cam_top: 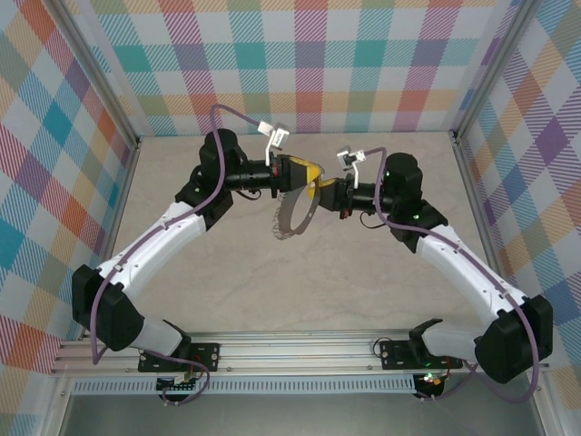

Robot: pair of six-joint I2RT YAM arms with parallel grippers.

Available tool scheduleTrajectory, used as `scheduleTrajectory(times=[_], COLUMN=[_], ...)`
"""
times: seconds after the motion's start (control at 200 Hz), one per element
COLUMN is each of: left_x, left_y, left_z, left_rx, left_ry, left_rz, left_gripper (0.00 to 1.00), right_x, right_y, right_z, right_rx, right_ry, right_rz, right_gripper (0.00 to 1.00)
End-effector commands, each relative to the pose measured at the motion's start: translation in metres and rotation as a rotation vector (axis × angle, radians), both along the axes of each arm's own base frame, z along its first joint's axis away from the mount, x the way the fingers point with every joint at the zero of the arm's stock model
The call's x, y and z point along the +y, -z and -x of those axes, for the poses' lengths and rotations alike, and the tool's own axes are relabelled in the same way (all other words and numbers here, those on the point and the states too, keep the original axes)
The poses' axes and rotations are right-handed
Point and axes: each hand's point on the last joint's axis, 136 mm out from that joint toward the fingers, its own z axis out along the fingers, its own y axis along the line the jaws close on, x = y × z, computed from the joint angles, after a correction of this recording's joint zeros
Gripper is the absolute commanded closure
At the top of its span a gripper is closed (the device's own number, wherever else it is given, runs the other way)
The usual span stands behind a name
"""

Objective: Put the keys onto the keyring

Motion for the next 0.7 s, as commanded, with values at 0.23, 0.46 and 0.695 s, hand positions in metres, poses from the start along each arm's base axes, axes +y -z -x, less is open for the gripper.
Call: scheduleTrajectory(times=[0.23,0.46,0.695], left_x=[0.004,0.001,-0.001], left_y=[-0.016,-0.012,-0.007], left_z=[0.024,0.021,0.018], left_rx=[-0.104,-0.086,-0.068], left_ry=[0.056,0.049,0.031], left_rz=[-0.014,0.001,0.011], left_gripper=[1.0,1.0,1.0], right_x=[0.0,0.018,0.027], right_y=[-0.005,-0.013,-0.003], right_z=[0.022,0.021,0.019], right_rx=[-0.045,-0.006,0.016], right_ry=[-0.075,-0.161,-0.177], right_rz=[0.083,0.022,0.022], right_gripper=[1.0,1.0,1.0])
